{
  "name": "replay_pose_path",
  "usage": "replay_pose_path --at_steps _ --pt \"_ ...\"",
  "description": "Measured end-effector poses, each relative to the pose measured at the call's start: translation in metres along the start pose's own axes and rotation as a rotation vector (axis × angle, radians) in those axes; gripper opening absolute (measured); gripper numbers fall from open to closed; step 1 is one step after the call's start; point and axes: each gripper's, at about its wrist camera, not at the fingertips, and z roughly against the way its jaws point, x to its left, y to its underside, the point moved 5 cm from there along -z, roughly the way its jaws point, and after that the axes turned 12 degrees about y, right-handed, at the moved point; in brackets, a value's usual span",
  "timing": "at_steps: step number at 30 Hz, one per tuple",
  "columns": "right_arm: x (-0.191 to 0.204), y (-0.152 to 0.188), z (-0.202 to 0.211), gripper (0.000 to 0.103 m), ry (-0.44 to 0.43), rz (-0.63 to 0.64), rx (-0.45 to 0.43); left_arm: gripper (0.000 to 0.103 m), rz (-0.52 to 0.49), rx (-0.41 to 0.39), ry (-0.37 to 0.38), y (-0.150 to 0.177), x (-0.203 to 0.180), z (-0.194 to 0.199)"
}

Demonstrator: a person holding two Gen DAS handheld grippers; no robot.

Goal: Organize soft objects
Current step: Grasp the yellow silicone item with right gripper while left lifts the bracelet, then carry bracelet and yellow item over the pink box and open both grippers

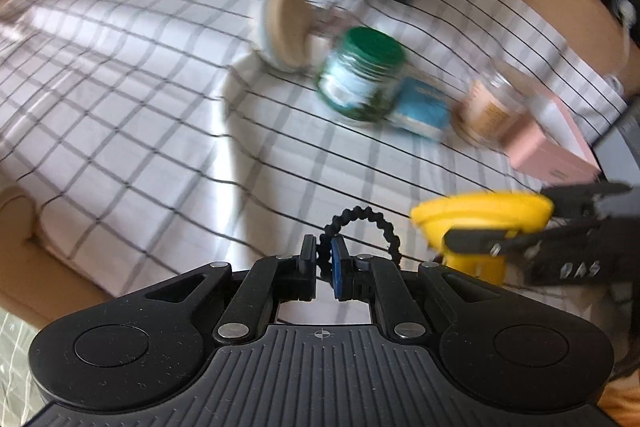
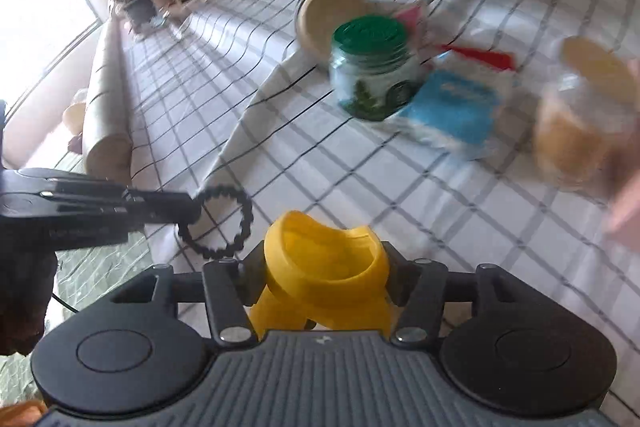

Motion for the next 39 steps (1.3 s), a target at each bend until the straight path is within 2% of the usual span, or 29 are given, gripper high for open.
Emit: replay_pose_path --at_steps 6,10,14,17,20,25,30,35,39 --pt "-0.056 0.03 0.048 0.055 0.121 -0.083 -0.018 0.01 -0.116 0.087 0.13 0.002 -0.06 -0.029" --pt "-0.098 0.046 0.084 0.055 0.227 -0.157 -0.042 0.01 -0.215 0.117 0.237 -0.009 -0.114 -0.049" --pt "-0.135 0.044 0.124 0.055 0.364 -0.188 -0.101 0.01 -0.334 0.102 0.323 -0.034 -0.168 -0.061" --pt "-0.16 0.036 0.147 0.055 0.459 -0.213 -0.148 0.01 -0.412 0.049 0.372 -0.061 -0.207 -0.065" --pt "-0.181 0.021 0.17 0.055 0.503 -0.249 -0.208 0.01 -0.46 -0.008 0.392 -0.09 -0.235 -0.066" --pt "-0.207 -0.015 0.206 0.055 0.532 -0.286 -0.327 0.01 -0.487 -0.086 0.427 -0.142 -0.27 -0.057" --pt "-0.228 -0.058 0.228 0.055 0.565 -0.329 -0.424 0.01 -0.516 -0.15 0.41 -0.197 -0.296 -0.051" --pt "-0.258 -0.077 0.226 0.055 0.565 -0.441 -0.48 0.01 -0.487 -0.142 0.406 -0.22 -0.308 -0.074" --pt "-0.279 -0.074 0.204 0.056 0.566 -0.505 -0.472 0.01 -0.433 -0.061 0.404 -0.217 -0.306 -0.123"
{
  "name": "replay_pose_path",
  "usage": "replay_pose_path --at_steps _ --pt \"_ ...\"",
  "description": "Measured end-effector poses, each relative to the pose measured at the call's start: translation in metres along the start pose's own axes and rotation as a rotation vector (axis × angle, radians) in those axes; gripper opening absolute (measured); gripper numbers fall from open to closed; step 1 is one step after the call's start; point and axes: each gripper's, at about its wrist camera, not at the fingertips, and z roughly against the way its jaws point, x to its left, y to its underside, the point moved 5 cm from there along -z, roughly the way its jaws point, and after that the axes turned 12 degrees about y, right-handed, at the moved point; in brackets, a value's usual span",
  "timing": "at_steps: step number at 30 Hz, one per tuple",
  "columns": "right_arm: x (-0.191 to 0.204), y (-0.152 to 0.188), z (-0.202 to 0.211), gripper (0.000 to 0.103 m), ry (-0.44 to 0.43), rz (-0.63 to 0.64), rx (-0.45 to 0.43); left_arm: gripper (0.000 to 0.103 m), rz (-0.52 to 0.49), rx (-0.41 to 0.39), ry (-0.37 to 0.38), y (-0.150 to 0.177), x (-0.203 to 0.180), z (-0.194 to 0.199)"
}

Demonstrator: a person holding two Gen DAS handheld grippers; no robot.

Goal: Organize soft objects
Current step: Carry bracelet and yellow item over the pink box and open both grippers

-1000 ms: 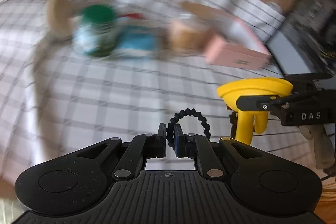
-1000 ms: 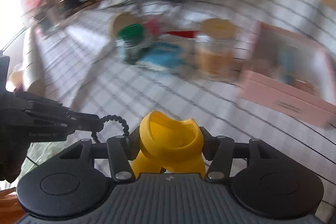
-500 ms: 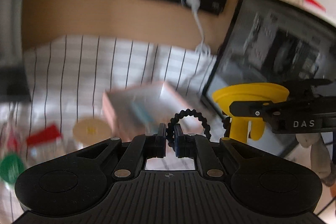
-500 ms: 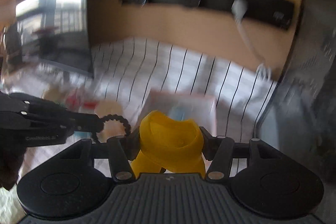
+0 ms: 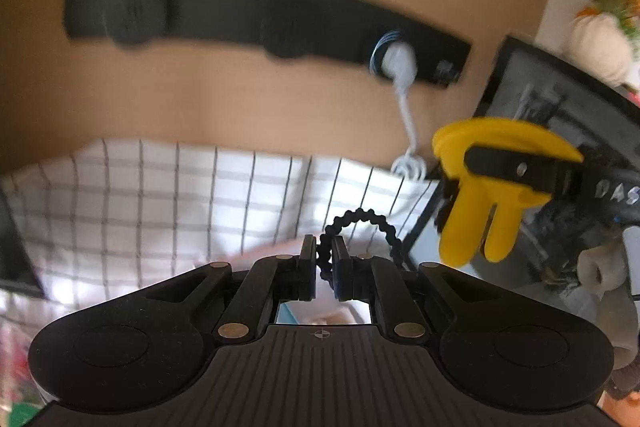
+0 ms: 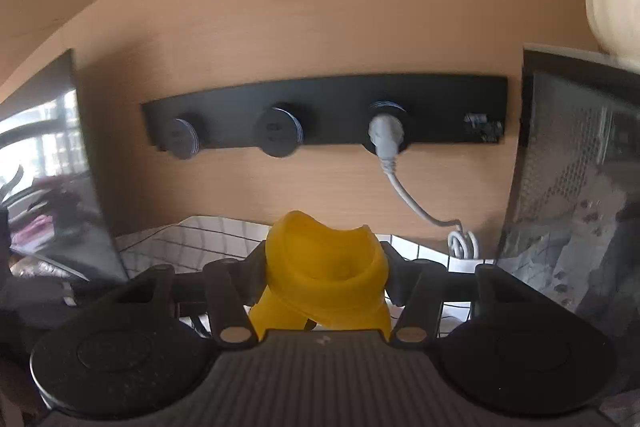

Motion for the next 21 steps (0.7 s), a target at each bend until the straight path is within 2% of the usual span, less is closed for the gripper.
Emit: replay_pose_path --at_steps 5,7,9,11,13,15,17,18,21 --pt "-0.006 0.024 -0.056 0.055 -0.014 -0.048 0.09 0.01 0.09 0.088 -0.01 0.016 0.042 -0.058" --pt "-0.009 0.038 -0.08 0.055 -0.008 -0.065 0.136 0.01 0.179 0.086 0.032 0.022 0.066 -0.077" --pt "-0.01 0.053 -0.107 0.055 0.0 -0.089 0.187 0.014 0.314 0.148 0.073 0.031 0.096 -0.104" --pt "-0.011 0.069 -0.131 0.055 0.01 -0.111 0.232 0.016 0.36 0.171 0.061 0.038 0.116 -0.12" --pt "-0.007 0.087 -0.153 0.055 0.006 -0.125 0.284 0.016 0.343 0.141 0.019 0.039 0.126 -0.12" --pt "0.0 0.105 -0.173 0.056 -0.011 -0.13 0.33 0.016 0.34 0.118 0.021 0.036 0.13 -0.113" --pt "0.009 0.113 -0.186 0.059 -0.051 -0.131 0.333 0.016 0.334 0.089 0.025 0.032 0.129 -0.101" --pt "0.012 0.114 -0.192 0.065 -0.072 -0.133 0.327 0.016 0.328 0.078 0.026 0.031 0.129 -0.095" --pt "0.018 0.115 -0.197 0.07 -0.097 -0.151 0.325 0.016 0.3 0.054 0.017 0.031 0.124 -0.074"
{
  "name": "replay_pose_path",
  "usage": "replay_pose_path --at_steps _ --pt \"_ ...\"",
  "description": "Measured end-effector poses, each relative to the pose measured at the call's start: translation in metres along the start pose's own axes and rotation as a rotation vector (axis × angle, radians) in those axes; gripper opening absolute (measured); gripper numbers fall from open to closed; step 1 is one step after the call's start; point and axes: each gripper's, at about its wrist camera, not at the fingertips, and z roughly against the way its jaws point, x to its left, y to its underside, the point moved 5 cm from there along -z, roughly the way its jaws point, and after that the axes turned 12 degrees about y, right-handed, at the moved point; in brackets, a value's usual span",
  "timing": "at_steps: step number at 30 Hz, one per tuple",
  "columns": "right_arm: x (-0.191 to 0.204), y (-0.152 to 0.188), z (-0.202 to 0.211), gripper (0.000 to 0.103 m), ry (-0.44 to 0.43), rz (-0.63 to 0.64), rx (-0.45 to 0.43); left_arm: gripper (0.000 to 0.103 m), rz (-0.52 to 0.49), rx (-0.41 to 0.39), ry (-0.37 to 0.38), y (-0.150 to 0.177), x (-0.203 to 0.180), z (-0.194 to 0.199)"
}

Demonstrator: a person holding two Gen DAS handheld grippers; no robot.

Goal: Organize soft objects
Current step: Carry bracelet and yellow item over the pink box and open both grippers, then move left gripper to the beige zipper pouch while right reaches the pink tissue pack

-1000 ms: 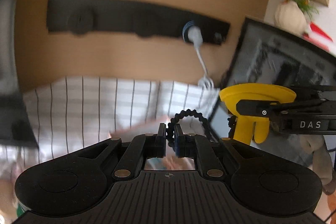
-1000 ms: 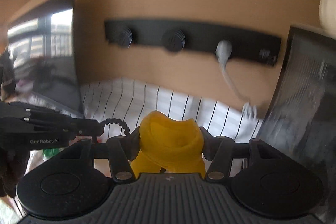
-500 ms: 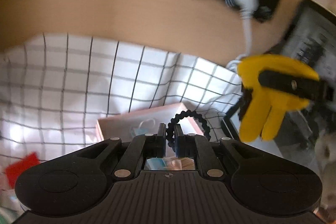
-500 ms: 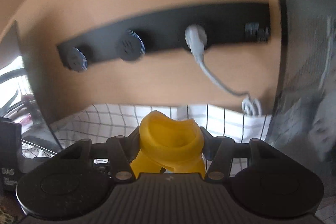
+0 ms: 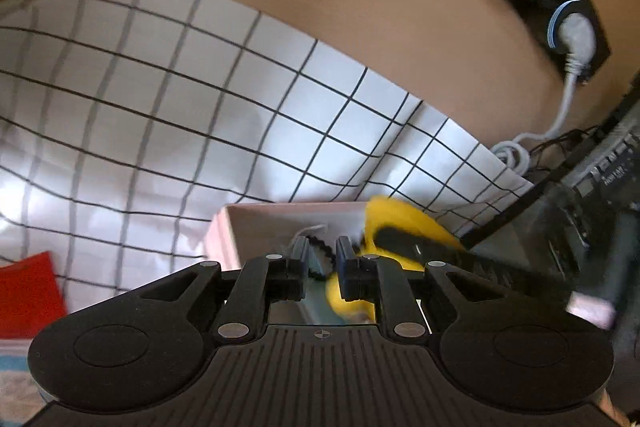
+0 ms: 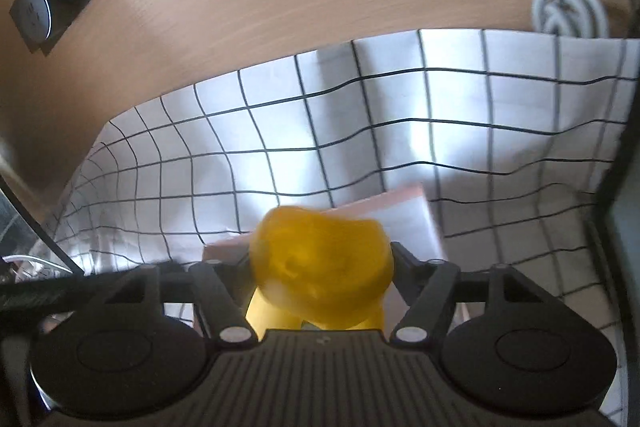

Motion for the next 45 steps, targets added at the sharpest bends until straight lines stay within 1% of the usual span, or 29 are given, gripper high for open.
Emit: replay_pose_path --at_steps 2,5,7,8,9,12,16,19,22,25,32,34,36,38,40,41,43,45 --pt "-0.002 -0.001 0.0 0.07 0.009 -0.02 0.007 0.016 -0.016 -0.026 -0.013 0.008 0.0 0.023" --pt "-0.005 -0.001 0.011 0.07 0.067 -0.011 0.005 0.016 -0.035 -0.075 -0.055 0.023 0.007 0.058" --pt "-0.006 0.002 0.025 0.07 0.109 0.016 -0.006 0.016 -0.016 -0.104 -0.093 0.034 0.016 0.083" --pt "-0.005 0.005 0.031 0.073 0.119 0.031 -0.006 0.016 0.001 -0.121 -0.105 0.041 0.02 0.094" --pt "-0.005 0.008 0.037 0.076 0.119 0.049 0.005 0.016 0.02 -0.139 -0.12 0.048 0.025 0.108" --pt "-0.002 0.018 0.049 0.076 0.084 0.075 0.033 0.016 0.074 -0.181 -0.167 0.065 0.04 0.143" --pt "0.006 0.013 0.078 0.076 0.057 0.042 -0.022 0.016 0.142 -0.228 -0.194 0.09 0.058 0.183" --pt "0.023 0.005 0.104 0.076 0.061 0.055 -0.077 0.016 0.155 -0.245 -0.254 0.106 0.073 0.207" --pt "0.057 0.008 0.121 0.077 0.072 0.119 -0.118 0.016 0.163 -0.276 -0.294 0.121 0.091 0.235" --pt "0.103 0.022 0.127 0.077 0.043 0.192 -0.132 0.016 0.161 -0.312 -0.321 0.129 0.107 0.263" --pt "0.231 0.049 0.132 0.077 -0.09 0.33 -0.098 0.016 0.154 -0.361 -0.464 0.136 0.149 0.345" --pt "0.268 0.056 0.137 0.077 -0.138 0.374 -0.089 0.016 0.145 -0.354 -0.492 0.134 0.16 0.363" --pt "0.302 0.061 0.146 0.077 -0.18 0.428 -0.1 0.016 0.133 -0.344 -0.505 0.13 0.17 0.374" --pt "0.33 0.063 0.156 0.077 -0.21 0.478 -0.12 0.016 0.123 -0.334 -0.488 0.126 0.176 0.381" --pt "0.354 0.065 0.163 0.077 -0.235 0.527 -0.118 0.016 0.118 -0.331 -0.458 0.121 0.181 0.381" --pt "0.361 0.065 0.162 0.077 -0.245 0.546 -0.103 0.016 0.12 -0.332 -0.433 0.118 0.184 0.378" --pt "0.373 0.067 0.151 0.078 -0.253 0.584 -0.042 0.016 0.127 -0.338 -0.387 0.114 0.188 0.371" --pt "0.376 0.072 0.132 0.078 -0.235 0.605 0.001 0.016 0.118 -0.328 -0.351 0.112 0.188 0.359"
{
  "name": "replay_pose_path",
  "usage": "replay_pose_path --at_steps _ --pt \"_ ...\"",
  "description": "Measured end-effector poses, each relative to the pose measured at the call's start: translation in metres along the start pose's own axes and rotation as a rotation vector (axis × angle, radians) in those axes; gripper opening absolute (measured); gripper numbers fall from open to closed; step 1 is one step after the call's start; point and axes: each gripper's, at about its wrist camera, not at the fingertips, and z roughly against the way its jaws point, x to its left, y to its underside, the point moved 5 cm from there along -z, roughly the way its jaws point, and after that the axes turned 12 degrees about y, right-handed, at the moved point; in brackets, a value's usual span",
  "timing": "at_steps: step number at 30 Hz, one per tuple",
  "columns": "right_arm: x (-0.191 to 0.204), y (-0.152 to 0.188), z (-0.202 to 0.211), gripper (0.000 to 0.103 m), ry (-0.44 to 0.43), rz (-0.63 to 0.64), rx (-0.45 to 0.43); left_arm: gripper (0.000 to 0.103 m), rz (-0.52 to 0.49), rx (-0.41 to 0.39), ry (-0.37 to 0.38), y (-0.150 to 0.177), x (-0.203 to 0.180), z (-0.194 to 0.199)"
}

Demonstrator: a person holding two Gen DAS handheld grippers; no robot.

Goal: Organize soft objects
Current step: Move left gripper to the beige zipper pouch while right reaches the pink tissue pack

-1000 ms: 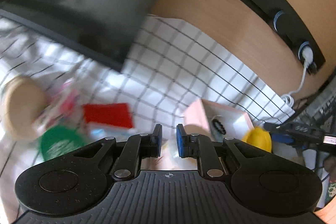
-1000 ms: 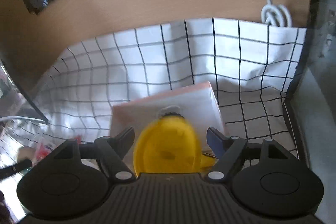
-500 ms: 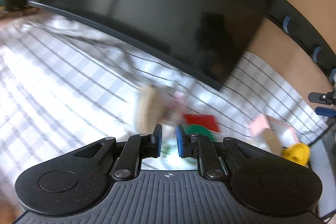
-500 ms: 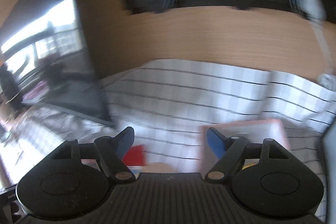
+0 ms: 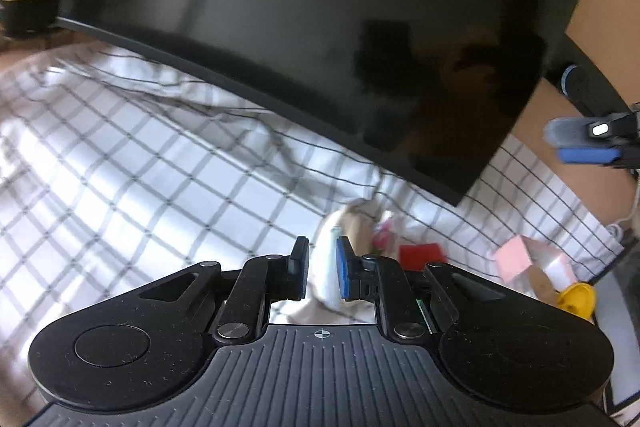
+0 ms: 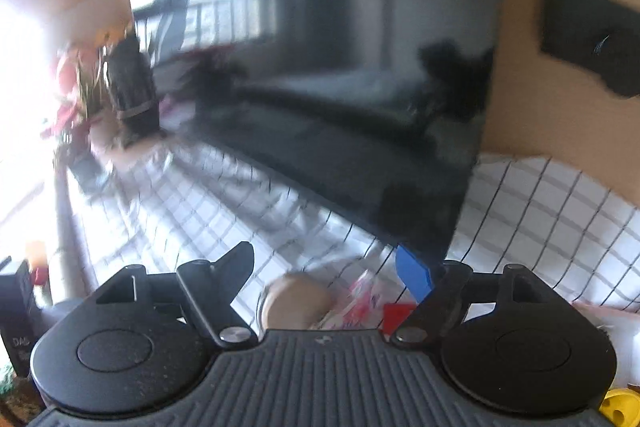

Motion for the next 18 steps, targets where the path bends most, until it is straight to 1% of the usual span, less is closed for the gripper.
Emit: replay_pose_path --at_steps 2,4,5,6,8,10,11,14,15,16,18 --pt "0.0 0.005 -0.023 0.077 0.018 0.025 0.044 0.016 -0.019 0.017 0.034 0.004 -0.006 -0.014" --pt "-0.003 0.011 -0.045 0.071 0.036 0.024 0.087 0.016 -0.046 0.038 0.077 0.007 -0.013 -0.029" --pt "-0.004 0.014 -0.059 0.062 0.035 0.021 0.12 0.016 -0.058 0.043 0.087 0.007 -0.014 -0.035" --pt "-0.006 0.017 -0.071 0.048 0.028 0.018 0.146 0.016 -0.067 0.045 0.085 0.007 -0.014 -0.042" --pt "-0.004 0.024 -0.093 0.034 0.008 0.029 0.19 0.016 -0.08 0.04 0.06 0.005 -0.008 -0.054" --pt "-0.005 0.03 -0.113 0.034 -0.004 0.028 0.214 0.016 -0.067 0.024 0.041 0.003 0.001 -0.062" --pt "-0.005 0.033 -0.121 0.034 -0.015 0.018 0.23 0.016 -0.037 0.016 0.049 0.003 0.007 -0.066" --pt "-0.004 0.04 -0.145 0.034 -0.056 -0.019 0.278 0.016 0.062 0.039 0.096 0.005 0.025 -0.08" --pt "-0.006 0.042 -0.156 0.034 -0.05 -0.026 0.293 0.018 0.076 0.053 0.107 0.006 0.029 -0.085" --pt "-0.007 0.045 -0.165 0.034 -0.044 -0.034 0.312 0.021 0.086 0.054 0.12 0.005 0.033 -0.088" --pt "-0.008 0.053 -0.179 0.034 -0.068 -0.053 0.363 0.023 0.114 0.059 0.148 0.003 0.038 -0.089"
